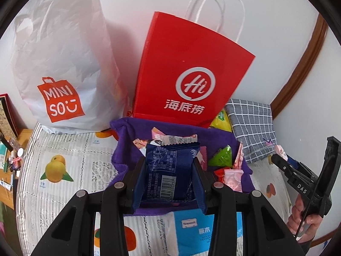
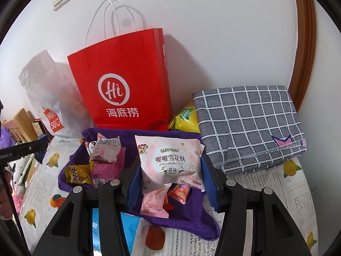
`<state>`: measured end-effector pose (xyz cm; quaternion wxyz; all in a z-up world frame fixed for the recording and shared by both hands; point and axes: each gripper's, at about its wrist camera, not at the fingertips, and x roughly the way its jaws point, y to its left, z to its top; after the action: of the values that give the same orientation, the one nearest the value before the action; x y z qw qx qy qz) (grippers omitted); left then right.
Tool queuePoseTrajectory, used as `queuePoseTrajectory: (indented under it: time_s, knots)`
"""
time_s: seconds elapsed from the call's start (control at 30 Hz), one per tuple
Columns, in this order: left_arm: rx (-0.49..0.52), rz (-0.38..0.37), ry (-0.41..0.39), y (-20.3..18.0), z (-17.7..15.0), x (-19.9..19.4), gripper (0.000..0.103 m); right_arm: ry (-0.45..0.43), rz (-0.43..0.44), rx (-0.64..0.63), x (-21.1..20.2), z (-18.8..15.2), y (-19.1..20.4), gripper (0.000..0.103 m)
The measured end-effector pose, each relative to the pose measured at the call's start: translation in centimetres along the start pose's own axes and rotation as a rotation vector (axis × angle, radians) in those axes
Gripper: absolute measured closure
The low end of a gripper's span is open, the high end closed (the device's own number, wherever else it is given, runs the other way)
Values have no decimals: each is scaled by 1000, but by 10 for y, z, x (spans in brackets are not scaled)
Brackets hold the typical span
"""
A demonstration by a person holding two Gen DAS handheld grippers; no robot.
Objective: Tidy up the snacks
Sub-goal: 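Lower the pink packet and dark blue packet onto the towel, open both grippers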
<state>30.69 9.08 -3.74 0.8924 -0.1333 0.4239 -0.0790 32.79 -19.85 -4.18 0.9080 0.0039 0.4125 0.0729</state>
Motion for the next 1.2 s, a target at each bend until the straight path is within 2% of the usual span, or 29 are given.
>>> queuePoseTrajectory:
  time_s: [0.33, 0.8, 1.2]
  knots:
    - [-26, 3, 20, 13, 7, 17, 65, 26, -9, 7, 22, 2, -8, 51]
    - [-25, -6, 65, 13, 12, 52, 65, 65, 0, -15, 55, 10, -4, 51]
    - [-20, -9, 104, 14, 16, 79, 65, 129, 18, -42, 84, 5, -2, 51]
